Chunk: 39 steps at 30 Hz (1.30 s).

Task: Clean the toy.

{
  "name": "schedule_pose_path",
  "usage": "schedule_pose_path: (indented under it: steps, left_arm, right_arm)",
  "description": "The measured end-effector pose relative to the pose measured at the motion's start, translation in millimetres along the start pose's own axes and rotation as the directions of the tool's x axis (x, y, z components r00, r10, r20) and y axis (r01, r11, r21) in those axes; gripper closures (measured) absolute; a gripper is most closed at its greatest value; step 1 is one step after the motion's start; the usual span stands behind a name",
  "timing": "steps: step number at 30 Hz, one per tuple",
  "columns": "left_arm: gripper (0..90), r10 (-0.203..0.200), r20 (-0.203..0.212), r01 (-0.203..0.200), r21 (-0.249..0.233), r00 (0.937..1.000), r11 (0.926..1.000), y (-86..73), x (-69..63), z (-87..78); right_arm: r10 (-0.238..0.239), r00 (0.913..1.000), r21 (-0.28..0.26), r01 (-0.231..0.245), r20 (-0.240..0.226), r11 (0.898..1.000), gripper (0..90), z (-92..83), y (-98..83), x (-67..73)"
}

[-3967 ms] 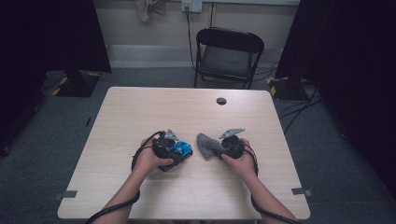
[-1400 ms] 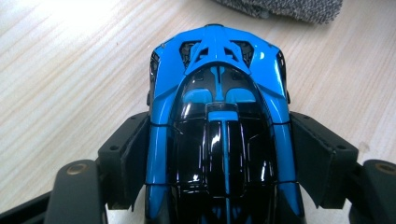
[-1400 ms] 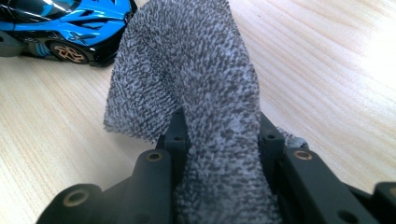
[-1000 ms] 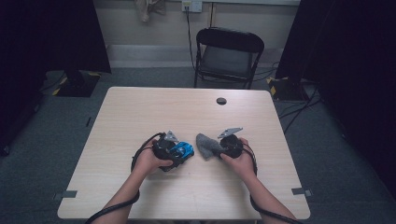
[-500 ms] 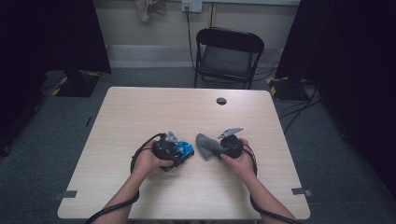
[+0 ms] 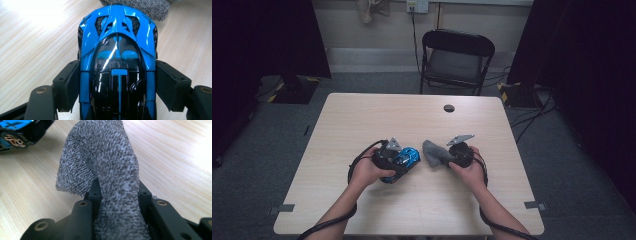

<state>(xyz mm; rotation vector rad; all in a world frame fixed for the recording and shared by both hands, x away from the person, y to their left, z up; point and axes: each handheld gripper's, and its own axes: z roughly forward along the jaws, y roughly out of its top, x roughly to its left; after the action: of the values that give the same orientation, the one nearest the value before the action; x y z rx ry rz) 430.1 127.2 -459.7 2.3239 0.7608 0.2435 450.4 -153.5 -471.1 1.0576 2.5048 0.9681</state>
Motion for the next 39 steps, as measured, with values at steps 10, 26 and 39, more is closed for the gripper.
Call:
schedule_pose_path:
  steps: [10,26,39]
  left_arm:
    - [27.1,0.016,0.012,-0.016,-0.020,0.9998,0.9997,13.2,-1.3,-14.4]
    - [27.1,0.064,0.030,-0.064,0.025,0.9975,0.9976,27.7,-10.0,-10.9]
    - [27.1,0.034,0.006,-0.035,0.022,0.9994,0.9992,35.7,-6.0,-12.1]
  right_arm:
    - [-0.002,1.0000,-0.029,0.002,-0.001,1.000,66.8,-12.2,14.1,-2.3]
    - [-0.053,0.9986,-0.087,0.053,0.001,0.995,66.8,-29.0,56.0,5.7]
    - [-0.137,0.9893,-0.086,0.133,-0.049,0.987,67.1,-27.9,55.9,15.2]
